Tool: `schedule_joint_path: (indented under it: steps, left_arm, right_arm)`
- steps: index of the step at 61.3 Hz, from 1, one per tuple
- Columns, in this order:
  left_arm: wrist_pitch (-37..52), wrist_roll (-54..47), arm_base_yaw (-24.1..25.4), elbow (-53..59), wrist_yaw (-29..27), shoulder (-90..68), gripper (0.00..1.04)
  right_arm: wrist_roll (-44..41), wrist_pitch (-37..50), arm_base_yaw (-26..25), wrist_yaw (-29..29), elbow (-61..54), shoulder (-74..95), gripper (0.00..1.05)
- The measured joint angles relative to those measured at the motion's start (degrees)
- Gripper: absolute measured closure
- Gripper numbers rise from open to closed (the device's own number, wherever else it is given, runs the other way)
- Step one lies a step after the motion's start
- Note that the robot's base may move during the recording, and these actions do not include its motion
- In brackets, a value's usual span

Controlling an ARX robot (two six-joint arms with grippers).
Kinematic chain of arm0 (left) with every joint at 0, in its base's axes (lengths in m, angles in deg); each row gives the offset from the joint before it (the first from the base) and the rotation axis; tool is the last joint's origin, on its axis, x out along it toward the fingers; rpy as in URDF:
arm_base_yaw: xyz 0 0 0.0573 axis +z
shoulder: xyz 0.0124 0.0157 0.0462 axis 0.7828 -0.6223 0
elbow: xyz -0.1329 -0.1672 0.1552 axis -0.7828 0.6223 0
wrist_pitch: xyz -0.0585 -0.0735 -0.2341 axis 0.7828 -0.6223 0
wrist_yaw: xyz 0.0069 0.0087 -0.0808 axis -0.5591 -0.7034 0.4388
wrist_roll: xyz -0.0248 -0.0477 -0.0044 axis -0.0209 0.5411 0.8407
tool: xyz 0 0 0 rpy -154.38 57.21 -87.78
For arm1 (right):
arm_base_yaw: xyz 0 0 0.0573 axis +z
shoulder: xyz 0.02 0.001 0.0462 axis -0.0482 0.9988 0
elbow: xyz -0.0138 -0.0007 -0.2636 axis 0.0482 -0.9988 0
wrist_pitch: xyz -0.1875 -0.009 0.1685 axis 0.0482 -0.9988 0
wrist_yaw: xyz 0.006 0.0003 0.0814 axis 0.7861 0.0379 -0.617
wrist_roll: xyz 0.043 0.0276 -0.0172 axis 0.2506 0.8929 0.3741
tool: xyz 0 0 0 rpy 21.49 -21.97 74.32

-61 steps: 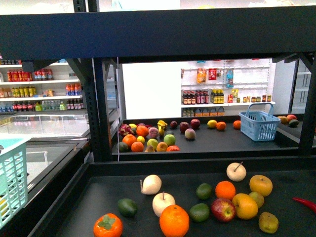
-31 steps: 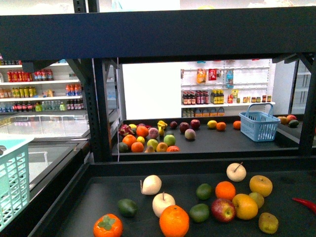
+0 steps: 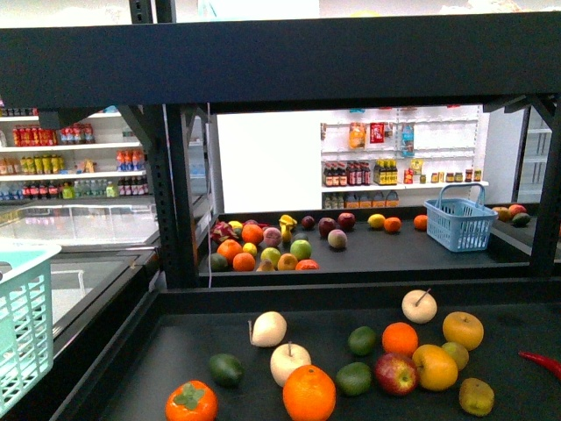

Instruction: Pick lemon from shelf

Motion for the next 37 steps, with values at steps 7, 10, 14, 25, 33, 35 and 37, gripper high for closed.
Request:
schedule_joint_path:
  steps: [7,10,14,25,33,35,37]
  left_arm:
    - [-4.3,-4.1,1.2,1.1,-1.5,1.4,0.08]
    - [-5.4,-5.3,1.7,2.2,-1.4,2.4,0.08]
    - [-8.6,-7.1,1.9,4.0,-1.4,5.6,0.08]
    - [-21.5,-23.5,0.4,11.5,-8.7,26.2,0.08]
    - [-24.0,-37.3,-7.1,22.4,-18.8,46.1,0.08]
    - [-23.7,-41.0,-10.5,26.3,-22.9,52.0,0.08]
    - [-25.4,-42.9,-13.4,28.8,-25.7,56.6,0.08]
  right_arm:
    - [0.0,0.0,0.0,0.0,0.0,0.0,0.02]
    - [0.0,0.0,0.0,0.0,0.0,0.0,0.02]
    - [0.0,0.0,0.0,0.0,0.0,0.0,0.02]
    - [0.0,0.0,0.0,0.0,0.0,0.0,0.02]
    - [0.0,0.0,0.0,0.0,0.0,0.0,0.02]
    - [0.0,0.0,0.0,0.0,0.0,0.0,0.02]
    - [0.0,0.0,0.0,0.0,0.0,0.0,0.02]
